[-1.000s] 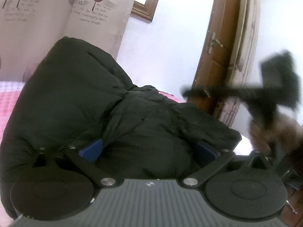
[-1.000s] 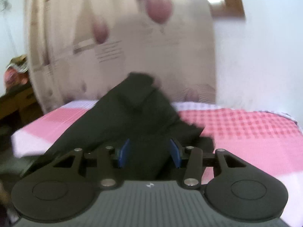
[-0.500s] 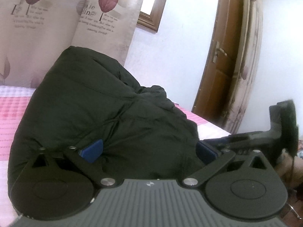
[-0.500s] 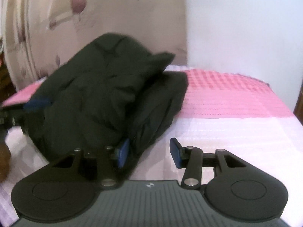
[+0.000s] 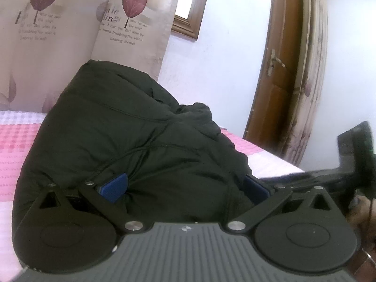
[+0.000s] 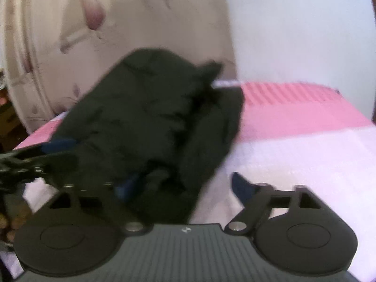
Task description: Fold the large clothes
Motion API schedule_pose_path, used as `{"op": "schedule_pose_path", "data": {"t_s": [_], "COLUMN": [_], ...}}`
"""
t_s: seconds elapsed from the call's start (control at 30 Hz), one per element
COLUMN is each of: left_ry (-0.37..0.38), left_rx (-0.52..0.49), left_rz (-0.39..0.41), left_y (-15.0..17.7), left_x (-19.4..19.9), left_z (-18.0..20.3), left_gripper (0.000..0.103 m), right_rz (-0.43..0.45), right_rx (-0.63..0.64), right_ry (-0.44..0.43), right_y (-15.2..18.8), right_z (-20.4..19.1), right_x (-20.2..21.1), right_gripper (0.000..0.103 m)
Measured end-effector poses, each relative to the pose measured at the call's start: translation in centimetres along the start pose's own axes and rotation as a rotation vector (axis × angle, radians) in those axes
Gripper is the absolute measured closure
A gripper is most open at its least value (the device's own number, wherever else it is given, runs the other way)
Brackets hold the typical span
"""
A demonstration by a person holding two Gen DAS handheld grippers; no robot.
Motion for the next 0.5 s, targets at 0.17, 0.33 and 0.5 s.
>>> {"op": "schedule_pose_path", "data": {"t_s": [0.17, 0.33, 0.5], "left_ry": [-0.016, -0.039, -0.052], "left_rx": [-0.005, -0.015, -0.022], "left_rz": [-0.007, -0.014, -0.018], "left_y": [-0.02, -0.04, -0.01], "left_x": [-0.13, -0.25, -0.34], "left_z": [0.01, 0.13, 0.24], "left_gripper": [0.000, 0.000, 0.000], "right_rz": [-0.024, -0.018, -0.010], "right_rx": [-0.023, -0.021, -0.013], "right_ry": [0.016, 0.040, 0.059], "right_y": [0.23, 0.64, 0.46], "right_z": [0.67, 0.52, 0.29], "right_x": [-1.04, -0.85, -0.94], "right_gripper": [0.006, 0.003, 0.000]}}
Point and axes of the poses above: each gripper's, at about its wrist camera, not at the fingertips, and x roughly against the way its jaws point, z to its right, y to its underside, the point moved 8 cm from there along -x, roughly the way its jaws point, and after that the axes turned 13 degrees about -z, right-handed, at the moved point
